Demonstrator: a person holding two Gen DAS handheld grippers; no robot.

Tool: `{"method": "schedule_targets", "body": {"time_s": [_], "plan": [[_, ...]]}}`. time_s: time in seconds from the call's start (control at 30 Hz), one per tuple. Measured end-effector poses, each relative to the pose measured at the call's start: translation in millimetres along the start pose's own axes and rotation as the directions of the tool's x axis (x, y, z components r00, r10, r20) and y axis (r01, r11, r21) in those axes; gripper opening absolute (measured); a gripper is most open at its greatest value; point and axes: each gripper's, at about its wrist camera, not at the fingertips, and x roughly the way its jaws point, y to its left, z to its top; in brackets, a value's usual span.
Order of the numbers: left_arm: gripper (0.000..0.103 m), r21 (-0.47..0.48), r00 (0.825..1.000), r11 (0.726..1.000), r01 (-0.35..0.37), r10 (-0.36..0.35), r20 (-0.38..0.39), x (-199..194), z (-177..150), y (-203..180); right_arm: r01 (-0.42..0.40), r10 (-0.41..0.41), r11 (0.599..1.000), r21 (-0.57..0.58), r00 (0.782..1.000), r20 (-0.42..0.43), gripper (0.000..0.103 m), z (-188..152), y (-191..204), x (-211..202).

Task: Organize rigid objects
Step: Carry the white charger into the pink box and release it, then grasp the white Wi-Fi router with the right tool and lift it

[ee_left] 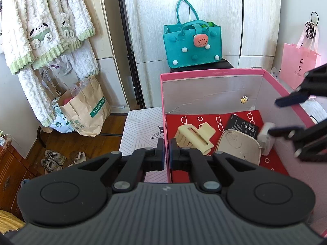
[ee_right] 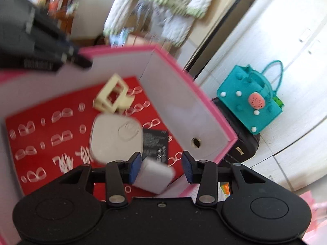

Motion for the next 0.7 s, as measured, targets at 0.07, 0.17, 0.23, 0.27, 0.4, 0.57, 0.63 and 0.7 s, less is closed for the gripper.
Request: {"method": "schedule_targets", "body": {"time_s": [0.07,0.17,0.23,0.27,0.4,0.57,0.63,0.7], "plan": [[0.004,-0.001,1.000,1.000,0.000,0.000,0.000,0,0,0,-0.010,0.006,0.997,0.082,0.998,0.058,0.049,-5,-12,-15],[0.004,-0.001,1.000,1.000,-0.002,0.002,-0.001,0,0,0,-0.042,0.011,0.973,0.225,0.991,0.137,0.053,-19,-35,-37],[0.004,-0.001,1.000,1.000,0.000,0.000,-0.001,0,0,1,-0.057,0.017,0.960,0.273,0.989,0.145,0.053,-31,-47,-50],[0.004,-0.002,1.000,1.000,0.002,-0.002,-0.001,0,0,1,-0.062,0.014,0.952,0.300,0.987,0.158,0.053,-39,-52,-58],[0.005,-0.009,1.000,1.000,0.010,-0.010,0.001,0,0,4,-0.059,-0.004,0.910,0.411,0.989,0.149,0.057,-76,-68,-69],[0.005,0.006,1.000,1.000,-0.003,0.003,-0.003,2,1,1,-0.078,0.023,0.856,0.511,0.993,0.113,0.060,-135,-65,-69],[0.005,0.003,1.000,1.000,-0.003,0.003,-0.007,3,1,1,-0.093,0.045,0.825,0.557,0.994,0.099,0.061,-157,-62,-66],[0.005,0.003,1.000,1.000,-0.003,0.003,-0.011,3,1,1,-0.111,0.070,0.808,0.579,0.993,0.093,0.064,-173,-57,-61]]}}
